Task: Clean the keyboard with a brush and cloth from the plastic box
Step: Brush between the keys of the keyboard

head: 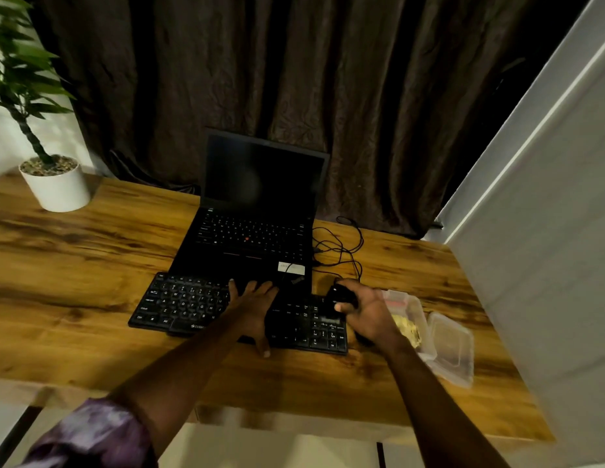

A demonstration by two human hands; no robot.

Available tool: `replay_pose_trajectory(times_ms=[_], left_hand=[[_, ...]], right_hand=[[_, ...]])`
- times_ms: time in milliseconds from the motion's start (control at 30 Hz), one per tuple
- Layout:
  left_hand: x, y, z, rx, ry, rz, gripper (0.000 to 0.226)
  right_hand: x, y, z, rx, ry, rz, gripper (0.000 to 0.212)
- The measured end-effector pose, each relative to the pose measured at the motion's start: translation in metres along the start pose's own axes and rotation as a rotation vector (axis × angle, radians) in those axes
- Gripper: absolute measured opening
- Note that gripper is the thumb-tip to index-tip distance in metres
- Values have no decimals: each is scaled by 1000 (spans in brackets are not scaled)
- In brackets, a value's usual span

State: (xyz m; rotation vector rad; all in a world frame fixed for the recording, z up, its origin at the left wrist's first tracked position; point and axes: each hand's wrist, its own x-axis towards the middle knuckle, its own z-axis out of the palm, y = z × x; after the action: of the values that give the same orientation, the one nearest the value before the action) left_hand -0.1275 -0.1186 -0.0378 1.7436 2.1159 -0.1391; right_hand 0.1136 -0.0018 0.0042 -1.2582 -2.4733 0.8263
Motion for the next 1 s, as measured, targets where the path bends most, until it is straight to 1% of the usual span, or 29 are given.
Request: replay_pose_trajectory(times_ms=[100,167,267,400,500,667,800,933,1000], left_hand=[[1,0,0,9,0,4,153],[1,1,0,13,-8,-3,153],[1,1,-1,17,-17,-9,152],[1,1,-1,23,-22,-16,152],[1,1,-1,20,-19,-13,151],[0,2,-2,17,-10,-13,152],[0,1,-2,7,-13,-17,151],[1,1,0,7,-7,-9,151],[-1,0,-1,-2,-2,-8,151]], right_hand=[[2,-9,5,42,20,-30,48],[0,-6,-1,60,16,9,50],[-8,11,-16,21,30,61,50],[-17,22,-26,-37,53,64,47],[-12,17,-14,-56,21,46,52],[1,-19,16,37,-34,-19,51],[6,-12,18,46,-76,-18,50],[-7,4,-9,4,-11,13,52],[-11,11,-19,-28,20,15,49]])
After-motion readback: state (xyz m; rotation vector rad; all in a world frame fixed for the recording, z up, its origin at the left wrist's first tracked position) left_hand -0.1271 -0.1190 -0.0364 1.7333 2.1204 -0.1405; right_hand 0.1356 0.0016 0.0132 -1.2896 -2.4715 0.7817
